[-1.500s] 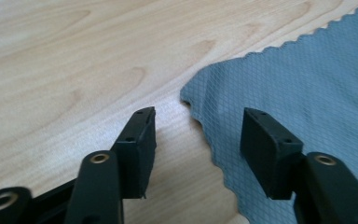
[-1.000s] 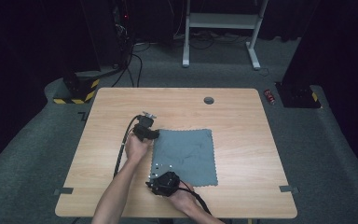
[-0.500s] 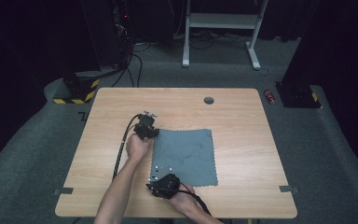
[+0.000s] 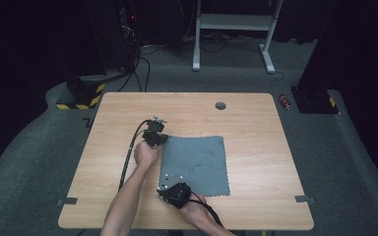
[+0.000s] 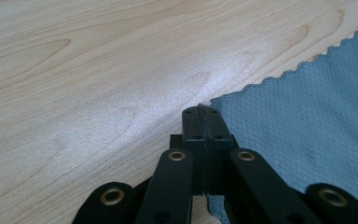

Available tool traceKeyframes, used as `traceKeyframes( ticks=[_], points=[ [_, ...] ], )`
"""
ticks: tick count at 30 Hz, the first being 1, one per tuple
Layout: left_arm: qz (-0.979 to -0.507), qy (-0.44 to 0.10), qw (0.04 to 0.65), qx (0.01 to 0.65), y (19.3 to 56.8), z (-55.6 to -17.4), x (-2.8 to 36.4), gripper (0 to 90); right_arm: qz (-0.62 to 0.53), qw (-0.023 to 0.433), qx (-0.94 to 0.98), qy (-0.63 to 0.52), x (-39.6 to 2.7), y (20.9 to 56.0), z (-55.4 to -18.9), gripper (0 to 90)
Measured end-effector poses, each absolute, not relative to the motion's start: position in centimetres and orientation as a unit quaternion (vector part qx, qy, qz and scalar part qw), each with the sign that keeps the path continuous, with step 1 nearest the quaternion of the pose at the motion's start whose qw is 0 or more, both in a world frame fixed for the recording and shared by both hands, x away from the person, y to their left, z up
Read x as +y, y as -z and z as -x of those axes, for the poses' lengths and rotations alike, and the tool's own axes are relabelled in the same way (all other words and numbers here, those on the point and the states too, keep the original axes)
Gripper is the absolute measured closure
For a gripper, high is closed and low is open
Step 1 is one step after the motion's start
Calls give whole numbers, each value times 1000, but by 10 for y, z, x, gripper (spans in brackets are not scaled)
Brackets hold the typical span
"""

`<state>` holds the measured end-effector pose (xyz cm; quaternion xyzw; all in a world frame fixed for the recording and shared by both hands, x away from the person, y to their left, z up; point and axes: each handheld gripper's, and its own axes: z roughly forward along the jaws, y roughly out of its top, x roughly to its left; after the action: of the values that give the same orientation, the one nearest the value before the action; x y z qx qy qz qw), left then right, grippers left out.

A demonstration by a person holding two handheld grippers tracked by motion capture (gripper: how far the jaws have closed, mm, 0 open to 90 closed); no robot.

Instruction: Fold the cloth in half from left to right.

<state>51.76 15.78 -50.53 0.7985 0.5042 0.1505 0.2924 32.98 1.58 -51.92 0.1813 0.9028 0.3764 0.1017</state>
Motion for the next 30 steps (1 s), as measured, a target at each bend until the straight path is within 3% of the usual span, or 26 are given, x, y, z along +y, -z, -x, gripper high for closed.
traceKeyframes(
  ticks=[11,30],
  points=[
    [-786,-148,326,503,491,-514,164,900,-178,112,894,-395,8,504,-326,899],
    [-789,-176,323,492,452,-493,202,900,-142,102,888,-426,34,478,-316,900]
  ],
)
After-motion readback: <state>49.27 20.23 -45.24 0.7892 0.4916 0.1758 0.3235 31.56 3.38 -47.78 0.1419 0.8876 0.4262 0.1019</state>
